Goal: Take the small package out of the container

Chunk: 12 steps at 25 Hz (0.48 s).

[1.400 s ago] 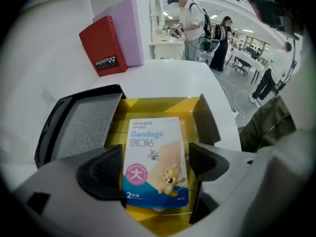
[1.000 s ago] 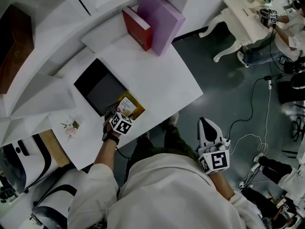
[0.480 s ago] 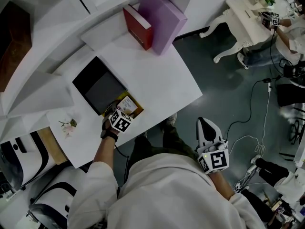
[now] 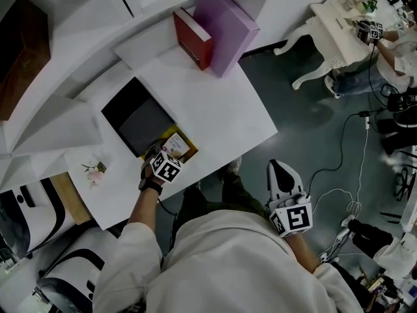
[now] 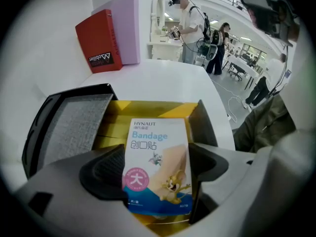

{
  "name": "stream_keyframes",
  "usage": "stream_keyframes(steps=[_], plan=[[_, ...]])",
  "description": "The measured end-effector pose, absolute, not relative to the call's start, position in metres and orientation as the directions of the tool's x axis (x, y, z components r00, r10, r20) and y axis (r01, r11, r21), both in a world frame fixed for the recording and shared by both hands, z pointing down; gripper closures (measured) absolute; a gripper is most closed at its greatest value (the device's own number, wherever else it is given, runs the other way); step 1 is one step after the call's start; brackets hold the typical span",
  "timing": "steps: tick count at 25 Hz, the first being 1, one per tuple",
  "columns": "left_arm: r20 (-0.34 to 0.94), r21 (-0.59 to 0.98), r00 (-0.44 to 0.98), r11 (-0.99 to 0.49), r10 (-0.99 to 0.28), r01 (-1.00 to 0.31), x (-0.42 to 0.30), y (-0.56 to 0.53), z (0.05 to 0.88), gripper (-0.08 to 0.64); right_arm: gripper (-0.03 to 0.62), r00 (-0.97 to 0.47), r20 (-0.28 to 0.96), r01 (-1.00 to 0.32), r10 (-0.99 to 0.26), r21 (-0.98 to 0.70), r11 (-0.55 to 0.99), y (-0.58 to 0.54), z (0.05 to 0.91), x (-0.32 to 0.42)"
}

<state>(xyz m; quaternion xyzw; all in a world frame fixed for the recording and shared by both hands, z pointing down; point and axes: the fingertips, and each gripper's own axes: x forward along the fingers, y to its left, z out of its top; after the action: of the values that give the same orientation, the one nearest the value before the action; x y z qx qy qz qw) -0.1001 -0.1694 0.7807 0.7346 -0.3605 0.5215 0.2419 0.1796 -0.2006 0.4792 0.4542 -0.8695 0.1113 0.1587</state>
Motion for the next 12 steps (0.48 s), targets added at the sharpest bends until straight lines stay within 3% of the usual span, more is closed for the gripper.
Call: stream_keyframes(steps=[12], plan=[[0.858, -0.085, 0.214, -0.541, -0.466, -0.837, -0.103, -0.173, 0.736, 0.158, 0.568, -0.551, 0.358, -0.812, -0.754, -0.019, 0.584, -0.196, 0.467, 0.167]])
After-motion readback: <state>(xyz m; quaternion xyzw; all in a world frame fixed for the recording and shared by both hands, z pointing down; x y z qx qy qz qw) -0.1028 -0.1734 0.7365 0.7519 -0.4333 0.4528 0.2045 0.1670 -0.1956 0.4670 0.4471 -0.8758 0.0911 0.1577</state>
